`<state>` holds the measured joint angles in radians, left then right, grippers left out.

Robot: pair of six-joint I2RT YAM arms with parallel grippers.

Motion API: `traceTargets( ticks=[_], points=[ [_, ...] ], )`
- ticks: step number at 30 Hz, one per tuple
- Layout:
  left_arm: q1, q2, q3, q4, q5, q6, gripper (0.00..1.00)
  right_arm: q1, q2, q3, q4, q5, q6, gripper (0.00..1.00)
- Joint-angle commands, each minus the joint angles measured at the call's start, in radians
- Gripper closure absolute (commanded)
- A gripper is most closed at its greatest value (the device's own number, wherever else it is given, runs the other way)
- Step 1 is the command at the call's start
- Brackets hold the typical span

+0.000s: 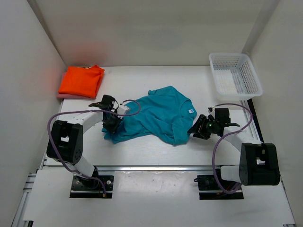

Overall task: Fold and stack the t-shirts
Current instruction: Flatten out the tshirt

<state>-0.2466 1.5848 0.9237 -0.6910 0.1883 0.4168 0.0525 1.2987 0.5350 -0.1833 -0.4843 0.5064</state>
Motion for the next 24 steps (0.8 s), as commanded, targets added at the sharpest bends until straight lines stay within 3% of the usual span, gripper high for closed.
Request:
traceTargets(
  ticks=[1, 10, 15, 21, 23, 24],
  points=[
    [-0.006, 0.003, 0.035, 0.018, 0.004, -0.030, 0.97, -0.014, 0.004, 0.037, -0.002, -0.010, -0.022, 0.46],
    [0.007, -0.140, 0.156, -0.119, 0.103, -0.013, 1.00, -0.037, -0.085, 0.043, -0.056, 0.072, -0.048, 0.36],
    [0.006, -0.174, 0.116, -0.137, 0.117, -0.019, 1.00, -0.031, 0.013, 0.030, 0.068, -0.026, -0.017, 0.40],
    [0.007, -0.192, 0.090, -0.131, 0.114, -0.038, 1.00, 0.032, 0.139, 0.097, 0.133, -0.040, -0.002, 0.67],
    [0.007, -0.190, 0.095, -0.128, 0.099, -0.030, 1.00, 0.030, 0.133, 0.111, 0.133, -0.030, 0.006, 0.92],
    [0.007, -0.187, 0.099, -0.127, 0.089, -0.033, 1.00, 0.030, 0.120, 0.115, 0.125, -0.025, -0.002, 1.00]
  ],
)
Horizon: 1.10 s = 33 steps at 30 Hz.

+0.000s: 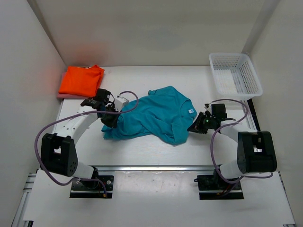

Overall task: Fold and stack the t-shirts
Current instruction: Flatten out the tshirt

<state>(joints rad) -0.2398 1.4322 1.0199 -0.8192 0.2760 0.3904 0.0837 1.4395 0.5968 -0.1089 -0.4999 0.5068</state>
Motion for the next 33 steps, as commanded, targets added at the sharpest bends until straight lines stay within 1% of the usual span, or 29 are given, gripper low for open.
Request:
traceTargets(
  ticks=[1, 4, 8, 9, 11, 12, 13, 14, 15, 16, 17, 18, 19, 20, 22, 23, 24, 25, 26, 27, 28, 30, 31, 32, 33],
  points=[
    [0.003, -0.035, 0.006, 0.002, 0.003, -0.005, 1.00, -0.004, -0.030, 0.054, 0.035, -0.005, -0.004, 1.00],
    [0.010, -0.032, 0.020, 0.012, -0.024, -0.021, 1.00, -0.038, -0.076, 0.054, 0.014, -0.022, -0.001, 1.00],
    [0.014, -0.006, 0.126, 0.012, -0.031, -0.013, 1.00, -0.067, -0.125, 0.086, 0.003, -0.038, -0.005, 1.00],
    [0.020, 0.011, 0.150, 0.017, -0.031, -0.016, 1.00, -0.074, -0.123, 0.122, -0.005, -0.039, -0.010, 1.00],
    [0.017, 0.048, 0.306, 0.031, -0.076, -0.002, 1.00, -0.082, -0.113, 0.214, 0.005, -0.049, -0.007, 1.00],
    [0.022, 0.091, 0.359, 0.031, -0.090, 0.001, 1.00, -0.082, -0.085, 0.301, 0.002, -0.058, -0.001, 1.00],
    [0.030, 0.135, 0.490, 0.040, -0.113, -0.004, 1.00, -0.113, -0.049, 0.416, 0.002, -0.058, -0.007, 1.00],
    [0.037, 0.155, 0.632, 0.048, -0.164, -0.027, 1.00, -0.125, -0.028, 0.484, -0.017, -0.057, -0.008, 1.00],
    [0.048, 0.198, 0.708, 0.061, -0.184, -0.048, 1.00, -0.136, 0.011, 0.627, -0.034, -0.057, -0.011, 1.00],
    [0.053, 0.235, 0.855, 0.078, -0.222, -0.080, 1.00, -0.159, 0.036, 0.769, -0.043, -0.055, 0.007, 1.00],
    [0.066, 0.246, 0.975, 0.087, -0.228, -0.116, 1.00, -0.182, 0.042, 0.819, -0.040, -0.048, 0.015, 1.00],
    [0.074, 0.254, 1.049, 0.127, -0.218, -0.136, 1.00, -0.189, 0.038, 0.909, -0.028, -0.023, 0.028, 0.99],
    [0.074, 0.241, 1.062, 0.179, -0.215, -0.134, 1.00, -0.205, 0.026, 0.958, -0.023, -0.005, 0.026, 1.00],
    [0.070, 0.205, 1.054, 0.234, -0.228, -0.146, 1.00, -0.216, 0.007, 0.983, -0.028, 0.001, 0.013, 1.00],
    [0.074, 0.194, 1.046, 0.238, -0.218, -0.143, 1.00, -0.216, -0.037, 0.971, -0.057, 0.017, -0.008, 1.00],
    [0.070, 0.189, 1.037, 0.207, -0.195, -0.142, 1.00, -0.210, -0.075, 0.921, -0.064, 0.023, -0.025, 0.99],
    [0.073, 0.183, 0.995, 0.195, -0.173, -0.137, 1.00, -0.193, -0.096, 0.898, -0.080, 0.044, -0.034, 0.99],
    [0.077, 0.156, 0.958, 0.183, -0.161, -0.131, 1.00, -0.194, -0.146, 0.824, -0.101, 0.056, -0.054, 1.00],
    [0.074, 0.125, 0.871, 0.175, -0.162, -0.105, 1.00, -0.177, -0.199, 0.733, -0.115, 0.087, -0.066, 1.00],
    [0.074, 0.105, 0.779, 0.170, -0.156, -0.078, 1.00, -0.173, -0.227, 0.692, -0.136, 0.096, -0.068, 1.00],
    [0.076, 0.067, 0.735, 0.149, -0.155, -0.062, 1.00, -0.168, -0.290, 0.585, -0.159, 0.113, -0.064, 1.00],
    [0.073, -0.013, 0.547, 0.105, -0.150, -0.021, 1.00, -0.148, -0.411, 0.375, -0.179, 0.127, -0.031, 1.00],
    [0.073, -0.029, 0.454, 0.092, -0.156, -0.006, 1.00, -0.134, -0.442, 0.321, -0.207, 0.139, -0.025, 1.00],
    [0.076, -0.059, 0.403, 0.069, -0.161, 0.004, 1.00, -0.119, -0.496, 0.228, -0.228, 0.149, -0.007, 1.00],
    [0.073, -0.087, 0.302, 0.058, -0.170, 0.024, 1.00, -0.096, -0.536, 0.139, -0.241, 0.152, 0.008, 1.00]
  ],
)
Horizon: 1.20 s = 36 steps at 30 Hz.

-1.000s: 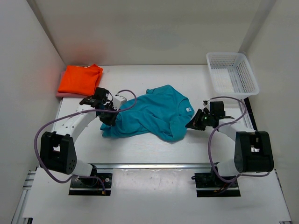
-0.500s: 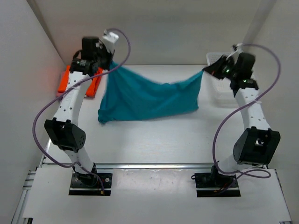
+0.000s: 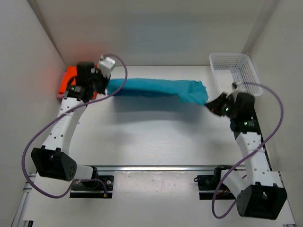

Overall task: Fold and stack the t-shirts
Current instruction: Flatten out the tshirt

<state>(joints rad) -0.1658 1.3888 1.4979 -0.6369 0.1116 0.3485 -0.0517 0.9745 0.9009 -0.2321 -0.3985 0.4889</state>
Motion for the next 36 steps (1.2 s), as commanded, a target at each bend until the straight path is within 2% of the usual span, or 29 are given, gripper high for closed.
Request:
traceTargets(
  ticks=[1, 4, 6, 9, 11, 14, 16, 18, 20, 21, 22, 23, 24, 25, 26, 27, 28, 29, 30, 31, 32, 33, 36],
  points=[
    [0.005, -0.057, -0.271, -0.132, -0.021, 0.072, 1.00, 0.047, -0.100, -0.204, -0.159, 0.079, 0.036, 1.00],
    [-0.004, -0.099, -0.482, -0.188, -0.010, 0.084, 1.00, 0.157, -0.178, -0.351, -0.266, 0.115, 0.072, 1.00],
    [0.003, -0.128, -0.597, -0.208, -0.021, 0.087, 1.00, 0.187, -0.238, -0.445, -0.312, 0.109, 0.115, 0.99],
    [0.005, -0.151, -0.724, -0.219, -0.058, 0.098, 1.00, 0.280, -0.264, -0.490, -0.326, 0.139, 0.168, 1.00],
    [0.020, -0.148, -0.723, -0.224, -0.058, 0.098, 1.00, 0.280, -0.232, -0.471, -0.328, 0.124, 0.154, 1.00],
    [0.017, -0.132, -0.682, -0.210, -0.052, 0.101, 1.00, 0.172, -0.143, -0.452, -0.299, 0.040, 0.096, 0.99],
    [0.011, -0.084, -0.630, -0.170, -0.056, 0.104, 1.00, 0.121, -0.076, -0.409, -0.236, 0.017, 0.079, 0.99],
    [0.015, -0.003, -0.527, -0.147, -0.052, 0.096, 1.00, 0.060, 0.017, -0.329, -0.091, -0.044, 0.079, 1.00],
    [0.012, 0.175, -0.229, -0.159, -0.035, 0.077, 1.00, -0.005, 0.175, -0.158, -0.007, -0.097, 0.077, 1.00],
    [0.012, 0.226, -0.005, -0.188, -0.033, 0.066, 1.00, -0.002, 0.316, 0.030, -0.013, -0.114, 0.048, 1.00],
    [0.006, 0.337, 0.130, -0.228, -0.027, 0.049, 1.00, -0.005, 0.458, 0.275, -0.041, -0.103, 0.012, 1.00],
    [0.000, 0.449, 0.423, -0.280, -0.041, 0.025, 1.00, -0.001, 0.540, 0.417, -0.124, -0.091, -0.022, 1.00],
    [-0.004, 0.510, 0.749, -0.296, -0.082, 0.006, 1.00, -0.002, 0.684, 0.730, -0.238, -0.073, -0.064, 1.00],
    [-0.017, 0.615, 0.913, -0.311, -0.099, -0.002, 1.00, 0.001, 0.830, 1.073, -0.354, -0.050, -0.090, 1.00],
    [-0.024, 0.675, 1.153, -0.253, -0.137, -0.003, 1.00, -0.010, 0.911, 1.254, -0.409, -0.034, -0.087, 1.00],
    [-0.024, 0.673, 1.220, -0.212, -0.173, 0.001, 1.00, -0.029, 1.035, 1.578, -0.465, -0.027, -0.069, 1.00],
    [-0.024, 0.606, 1.179, -0.084, -0.176, -0.002, 1.00, -0.042, 1.126, 1.804, -0.486, -0.029, -0.009, 1.00],
    [-0.015, 0.484, 0.982, 0.089, -0.173, -0.009, 1.00, -0.071, 1.153, 1.920, -0.484, -0.031, 0.040, 1.00],
    [-0.006, 0.407, 0.706, 0.193, -0.152, -0.013, 1.00, -0.100, 1.139, 1.903, -0.458, -0.051, 0.062, 0.99],
    [-0.005, 0.263, 0.570, 0.371, -0.162, -0.003, 1.00, -0.102, 1.077, 1.818, -0.431, -0.043, 0.048, 1.00],
    [-0.009, 0.180, 0.401, 0.447, -0.164, 0.035, 1.00, -0.090, 1.004, 1.708, -0.415, -0.027, -0.001, 1.00],
    [-0.011, 0.162, 0.350, 0.438, -0.139, 0.068, 1.00, -0.064, 0.968, 1.639, -0.382, 0.005, -0.028, 1.00],
    [-0.005, 0.119, 0.262, 0.326, -0.116, 0.072, 1.00, -0.011, 0.700, 1.155, -0.231, 0.058, -0.093, 1.00]
  ],
)
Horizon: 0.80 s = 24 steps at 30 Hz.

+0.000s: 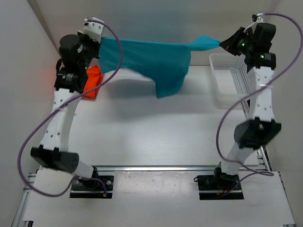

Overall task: Fold and stack the t-shirts
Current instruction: Flatten out the tshirt

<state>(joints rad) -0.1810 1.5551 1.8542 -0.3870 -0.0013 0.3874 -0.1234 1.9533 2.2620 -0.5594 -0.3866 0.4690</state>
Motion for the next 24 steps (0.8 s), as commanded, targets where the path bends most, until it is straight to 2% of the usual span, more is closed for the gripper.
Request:
traceTargets(
  ticks=[1, 3, 8, 12, 15, 19, 24],
  points=[
    [0.012, -0.055, -0.162, 0.080, -0.009, 0.044, 1.00, 0.076, -0.324, -0.273, 0.140, 0.078, -0.093, 1.00],
    [0.011, -0.137, -0.287, 0.088, -0.005, 0.067, 1.00, 0.097, -0.478, -0.518, 0.165, 0.126, -0.122, 1.00],
    [0.017, -0.263, -0.617, 0.028, 0.018, 0.123, 1.00, 0.169, -0.747, -0.949, 0.080, 0.250, -0.152, 1.00],
    [0.012, -0.326, -0.788, -0.048, 0.017, 0.136, 1.00, 0.220, -0.931, -1.298, 0.043, 0.265, -0.057, 1.00],
    [0.017, -0.339, -0.898, -0.119, 0.011, 0.125, 1.00, 0.277, -1.020, -1.499, 0.029, 0.244, 0.023, 1.00],
    [0.006, -0.365, -1.021, -0.225, 0.007, 0.114, 1.00, 0.343, -1.094, -1.674, 0.013, 0.227, 0.117, 1.00],
    [0.009, -0.389, -1.115, -0.286, 0.003, 0.082, 1.00, 0.321, -1.128, -1.759, 0.019, 0.174, 0.151, 1.00]
  ],
)
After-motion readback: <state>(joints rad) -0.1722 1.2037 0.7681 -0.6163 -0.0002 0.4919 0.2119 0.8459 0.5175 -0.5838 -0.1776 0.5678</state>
